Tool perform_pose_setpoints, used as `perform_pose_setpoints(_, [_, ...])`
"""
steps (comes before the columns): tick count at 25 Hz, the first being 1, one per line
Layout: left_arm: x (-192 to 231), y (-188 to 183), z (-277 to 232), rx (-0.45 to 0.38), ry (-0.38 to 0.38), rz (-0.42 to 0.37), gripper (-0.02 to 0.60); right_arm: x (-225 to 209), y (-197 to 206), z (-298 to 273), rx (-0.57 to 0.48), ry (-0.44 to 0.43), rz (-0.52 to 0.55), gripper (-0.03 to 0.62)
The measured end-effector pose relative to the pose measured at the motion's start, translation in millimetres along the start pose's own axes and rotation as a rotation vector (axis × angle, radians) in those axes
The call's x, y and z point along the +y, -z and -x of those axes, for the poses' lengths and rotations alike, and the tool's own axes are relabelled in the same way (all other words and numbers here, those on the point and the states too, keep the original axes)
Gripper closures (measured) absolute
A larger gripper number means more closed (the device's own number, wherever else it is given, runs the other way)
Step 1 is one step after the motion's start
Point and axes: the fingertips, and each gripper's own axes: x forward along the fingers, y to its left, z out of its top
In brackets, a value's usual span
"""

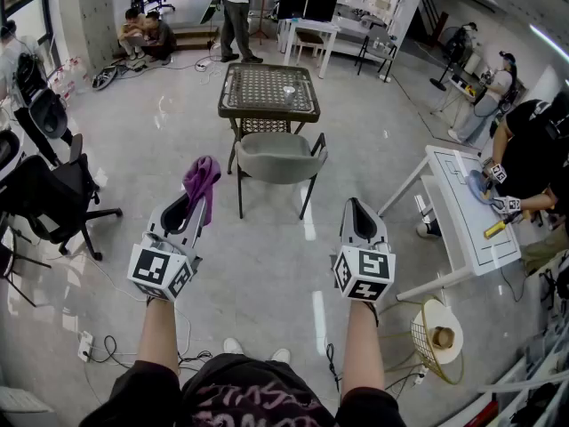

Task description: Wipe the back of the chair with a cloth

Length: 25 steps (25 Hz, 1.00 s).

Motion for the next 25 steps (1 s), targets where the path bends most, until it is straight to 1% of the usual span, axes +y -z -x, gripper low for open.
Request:
perform_pose_setpoints(3, [4.7, -1.0, 1.9, -0.007, 0.012, -0.012, 0.503, 4.6, -3.2, 0.3, 0.005, 0.001, 0.006, 0.569])
perform_pose_setpoints(8, [11.0, -5.0, 4.1, -0.006, 0.008, 0.006, 0.503, 12.5, -4.4, 0.7, 0.002, 0.001, 0.0, 0.568])
perform_pose_setpoints(16, [19.5, -5.8, 9.5, -0.004, 0.011, -0.002, 0.503, 25.4, -4.7, -1.7, 0.003, -0.019, 0.018, 0.566])
perform_pose_setpoints(25, [41.9, 10.5, 17.0, 0.004, 0.013, -0.005, 0.503, 46.3, 7.2, -8.8, 0.017, -0.025, 0.006, 0.566])
